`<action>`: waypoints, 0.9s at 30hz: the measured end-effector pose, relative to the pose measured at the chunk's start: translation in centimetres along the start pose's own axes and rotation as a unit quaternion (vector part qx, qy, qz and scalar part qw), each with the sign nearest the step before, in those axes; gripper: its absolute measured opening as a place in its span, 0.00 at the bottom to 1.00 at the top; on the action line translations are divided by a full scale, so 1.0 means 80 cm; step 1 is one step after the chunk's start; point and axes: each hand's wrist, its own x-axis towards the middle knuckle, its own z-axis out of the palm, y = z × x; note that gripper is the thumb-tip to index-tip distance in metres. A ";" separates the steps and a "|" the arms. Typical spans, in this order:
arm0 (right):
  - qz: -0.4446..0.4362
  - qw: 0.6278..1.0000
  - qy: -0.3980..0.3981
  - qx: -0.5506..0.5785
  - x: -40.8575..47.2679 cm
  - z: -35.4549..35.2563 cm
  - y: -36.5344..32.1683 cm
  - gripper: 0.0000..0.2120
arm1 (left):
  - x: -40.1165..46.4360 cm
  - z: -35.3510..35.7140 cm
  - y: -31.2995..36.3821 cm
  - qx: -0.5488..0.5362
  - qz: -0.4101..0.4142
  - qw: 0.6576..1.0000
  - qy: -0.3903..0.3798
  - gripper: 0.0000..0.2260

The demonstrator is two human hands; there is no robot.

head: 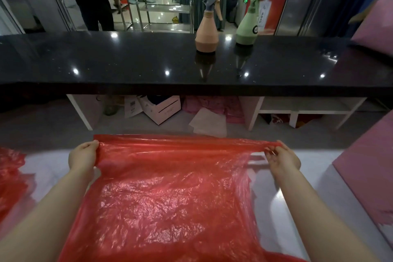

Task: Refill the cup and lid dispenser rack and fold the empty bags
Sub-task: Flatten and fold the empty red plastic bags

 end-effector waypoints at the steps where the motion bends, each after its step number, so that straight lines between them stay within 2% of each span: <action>1: -0.004 1.000 0.012 -0.002 0.003 0.000 0.000 0.16 | 0.001 0.002 0.001 -0.008 -0.004 1.000 -0.004 0.12; 4: -0.020 0.998 0.033 -0.047 0.009 0.001 0.001 0.15 | 0.004 0.007 0.002 -0.007 -0.007 1.000 -0.008 0.12; 8: -0.063 0.983 0.045 -0.169 0.022 -0.002 0.007 0.16 | 0.004 0.011 0.000 0.049 0.024 0.998 0.002 0.13; 12: -0.142 0.941 0.049 -0.302 0.022 0.000 0.011 0.25 | -0.010 0.014 0.002 0.151 0.119 0.981 0.017 0.17; 14: -0.187 0.918 0.060 -0.345 0.013 0.002 0.012 0.23 | -0.021 0.018 0.005 0.179 0.187 0.966 0.013 0.22; 17: -0.262 0.879 -0.013 -0.398 -0.008 0.012 0.024 0.14 | -0.039 0.024 0.007 0.230 0.290 0.929 0.004 0.24; 20: -0.347 0.800 -0.126 -0.472 -0.028 0.032 0.043 0.10 | -0.054 0.031 0.006 0.310 0.370 0.876 -0.022 0.23; 23: -0.424 0.676 -0.221 -0.562 -0.038 0.050 0.068 0.11 | -0.066 0.047 0.000 0.399 0.432 0.803 -0.097 0.22; 25: -0.417 0.612 -0.287 -0.608 -0.039 0.058 0.086 0.15 | -0.072 0.061 -0.003 0.428 0.432 0.778 -0.158 0.20; 27: -0.395 0.541 -0.312 -0.673 -0.037 0.063 0.103 0.20 | -0.075 0.072 -0.011 0.466 0.405 0.758 -0.210 0.21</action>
